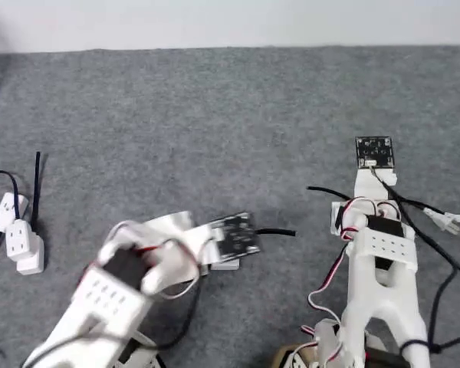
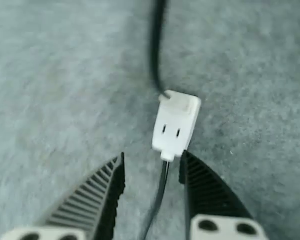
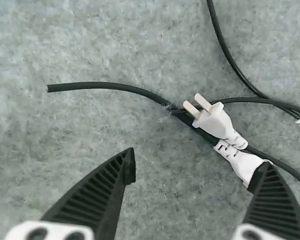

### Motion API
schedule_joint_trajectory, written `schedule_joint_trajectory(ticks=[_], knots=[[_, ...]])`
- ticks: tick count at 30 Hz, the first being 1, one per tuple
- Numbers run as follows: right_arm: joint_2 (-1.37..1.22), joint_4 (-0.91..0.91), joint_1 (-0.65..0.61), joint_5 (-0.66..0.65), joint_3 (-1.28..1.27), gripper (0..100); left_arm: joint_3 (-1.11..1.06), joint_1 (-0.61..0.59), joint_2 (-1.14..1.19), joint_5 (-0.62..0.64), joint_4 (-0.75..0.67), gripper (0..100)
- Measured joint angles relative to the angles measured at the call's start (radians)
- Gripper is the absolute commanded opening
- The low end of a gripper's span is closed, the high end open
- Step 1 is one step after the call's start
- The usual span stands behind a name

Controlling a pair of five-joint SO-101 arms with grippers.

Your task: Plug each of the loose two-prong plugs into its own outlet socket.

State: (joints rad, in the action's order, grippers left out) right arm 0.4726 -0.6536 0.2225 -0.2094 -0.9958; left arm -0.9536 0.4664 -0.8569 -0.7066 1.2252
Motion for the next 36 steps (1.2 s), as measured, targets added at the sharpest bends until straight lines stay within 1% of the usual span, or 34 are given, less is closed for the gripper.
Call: schedule_joint_trajectory(ticks=[4, 7, 13, 18, 21, 25, 27, 31, 33, 36], knots=[[-0.014, 0.005, 0.0, 0.0, 0.0, 35.4, 0.018, 0.009, 0.264, -0.078, -0.157, 17], [-0.025, 0.009, 0.0, 0.0, 0.002, 35.4, 0.018, 0.015, 0.404, -0.133, -0.226, 17], [-0.034, 0.009, 0.0, 0.0, 0.002, 35.4, 0.02, 0.02, 0.574, -0.224, -0.33, 17], [-0.034, 0.009, 0.0, 0.0, 0.002, 35.4, 0.057, 0.017, 0.683, -0.262, -0.396, 17], [-0.034, 0.009, 0.0, 0.0, 0.002, 35.4, 0.137, 0.017, 0.758, -0.262, -0.381, 17], [-0.034, 0.009, 0.0, 0.0, 0.002, 35.4, 0.276, 0.017, 0.878, -0.267, -0.285, 16], [-0.034, 0.009, 0.0, 0.0, 0.002, 35.4, 0.356, 0.017, 0.942, -0.304, -0.219, 16], [-0.034, 0.009, 0.0, 0.0, 0.002, 35.4, 0.479, 0.017, 1.034, -0.341, -0.114, 6], [-0.034, 0.009, 0.0, 0.0, 0.002, 35.4, 0.509, 0.017, 1.059, -0.344, -0.087, 1], [-0.034, 0.009, 0.002, 0.0, 0.002, 35.4, 0.517, 0.018, 1.065, -0.347, -0.071, 1]])
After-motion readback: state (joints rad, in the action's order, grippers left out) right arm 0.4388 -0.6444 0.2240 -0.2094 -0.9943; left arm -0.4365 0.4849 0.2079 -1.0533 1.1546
